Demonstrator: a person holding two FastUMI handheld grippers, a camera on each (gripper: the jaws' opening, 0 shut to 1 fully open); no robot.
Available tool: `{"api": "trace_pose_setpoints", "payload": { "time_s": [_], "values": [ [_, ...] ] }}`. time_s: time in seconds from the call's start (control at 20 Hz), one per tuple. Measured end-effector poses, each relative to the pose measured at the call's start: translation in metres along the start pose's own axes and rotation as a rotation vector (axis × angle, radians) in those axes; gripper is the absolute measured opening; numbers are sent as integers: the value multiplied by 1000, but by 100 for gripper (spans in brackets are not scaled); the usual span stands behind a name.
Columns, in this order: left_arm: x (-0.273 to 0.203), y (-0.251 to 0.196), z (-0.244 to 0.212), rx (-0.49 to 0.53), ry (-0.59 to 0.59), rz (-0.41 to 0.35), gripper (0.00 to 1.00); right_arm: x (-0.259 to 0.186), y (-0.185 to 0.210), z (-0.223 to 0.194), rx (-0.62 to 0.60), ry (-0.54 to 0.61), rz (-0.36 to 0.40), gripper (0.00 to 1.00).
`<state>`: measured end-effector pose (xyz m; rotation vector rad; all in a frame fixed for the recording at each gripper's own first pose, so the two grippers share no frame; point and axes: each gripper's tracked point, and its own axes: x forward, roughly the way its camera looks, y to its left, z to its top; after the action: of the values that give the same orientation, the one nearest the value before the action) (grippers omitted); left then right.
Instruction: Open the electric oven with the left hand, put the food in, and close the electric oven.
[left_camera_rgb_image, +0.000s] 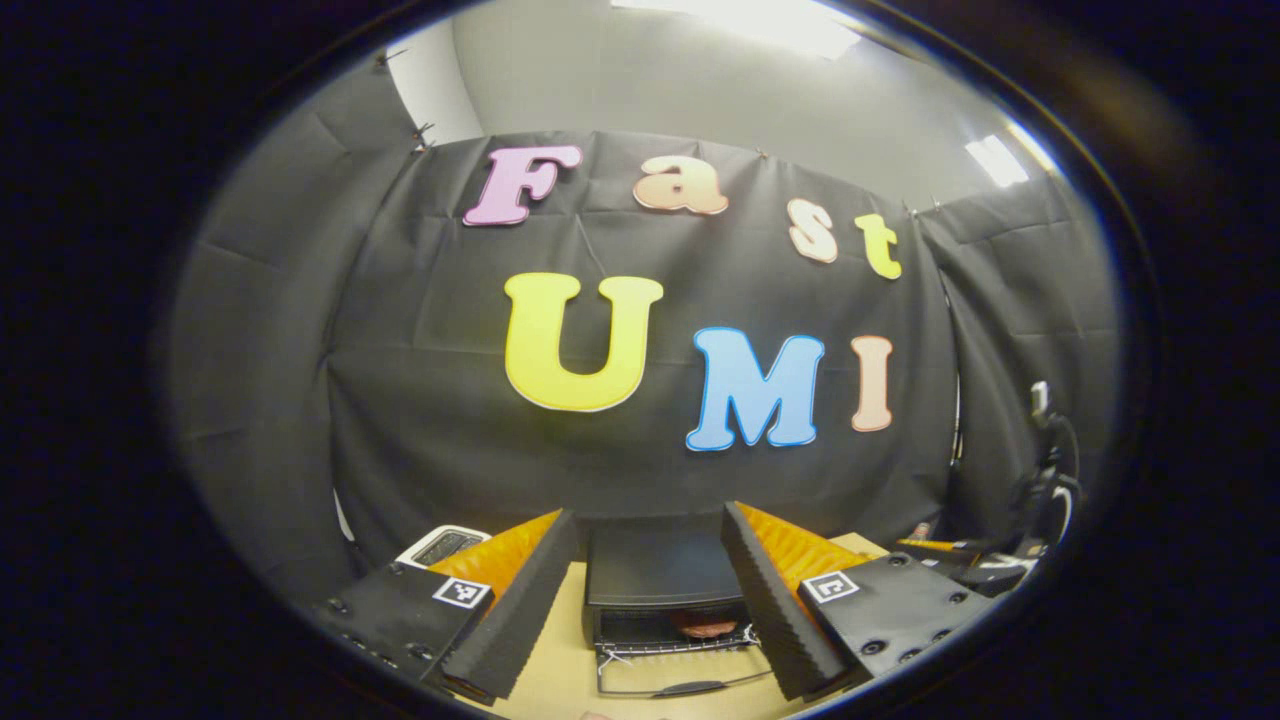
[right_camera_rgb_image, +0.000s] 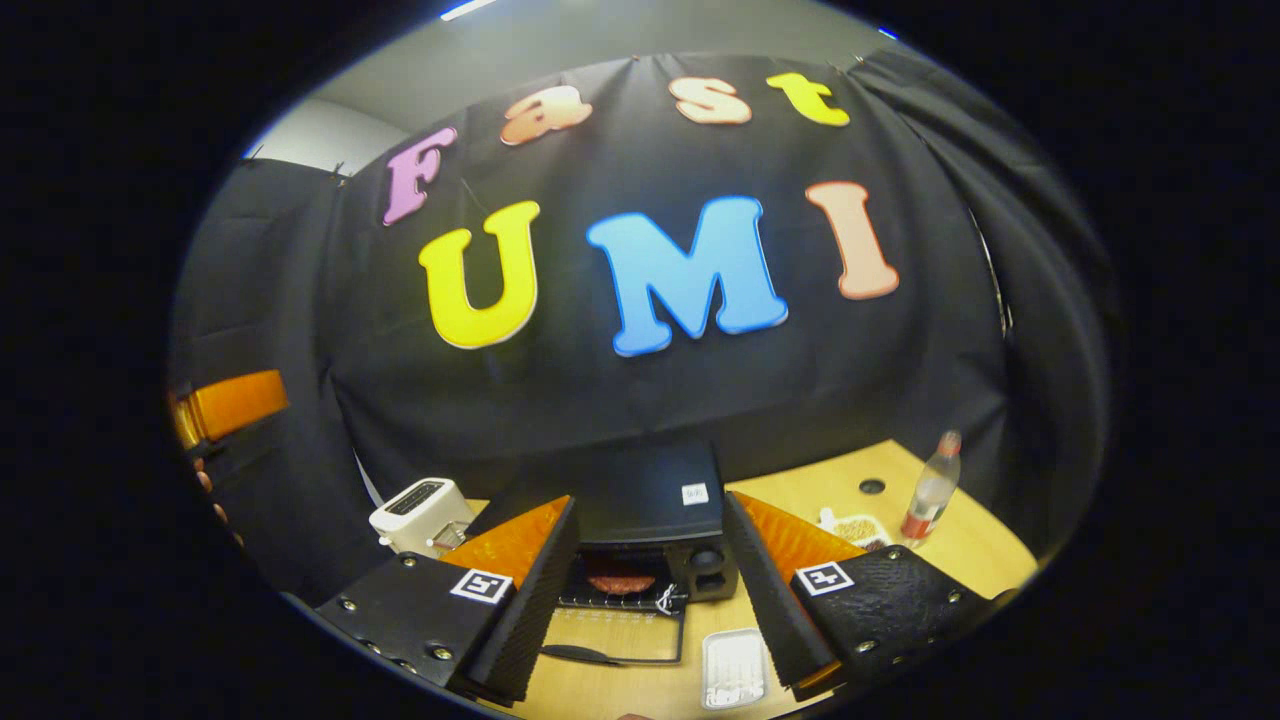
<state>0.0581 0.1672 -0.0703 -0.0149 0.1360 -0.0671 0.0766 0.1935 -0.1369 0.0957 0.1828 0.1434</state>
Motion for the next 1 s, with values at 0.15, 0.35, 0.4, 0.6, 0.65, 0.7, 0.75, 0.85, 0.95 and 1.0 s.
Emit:
{"api": "trace_pose_setpoints", "payload": {
  "time_s": [0.15,0.35,0.4,0.6,0.65,0.7,0.75,0.85,0.95,1.0],
  "values": [
    [4,-18,-4,8,2,-15,100,-24,-11,39,-47,-82,-61,88],
    [4,-36,-7,22,11,-25,100,-38,-15,70,-45,-155,-64,87],
    [5,-39,-7,31,12,-26,100,-38,-16,79,-32,-166,-62,88],
    [7,-53,-10,46,20,-44,100,-42,-29,101,-30,-223,-78,87],
    [8,-55,-11,46,21,-43,100,-42,-32,102,-40,-223,-82,87],
    [10,-57,-14,45,26,-42,100,-43,-32,101,-45,-218,-78,87],
    [11,-59,-19,44,36,-42,100,-42,-33,100,-46,-208,-76,88],
    [16,-64,-39,40,86,-51,93,-40,-39,94,-35,-185,-75,88],
    [20,-68,-64,22,162,-56,98,-40,-46,89,-25,-163,-81,88],
    [21,-69,-78,7,201,-52,99,-37,-52,86,-24,-155,-85,88]
  ]
}}
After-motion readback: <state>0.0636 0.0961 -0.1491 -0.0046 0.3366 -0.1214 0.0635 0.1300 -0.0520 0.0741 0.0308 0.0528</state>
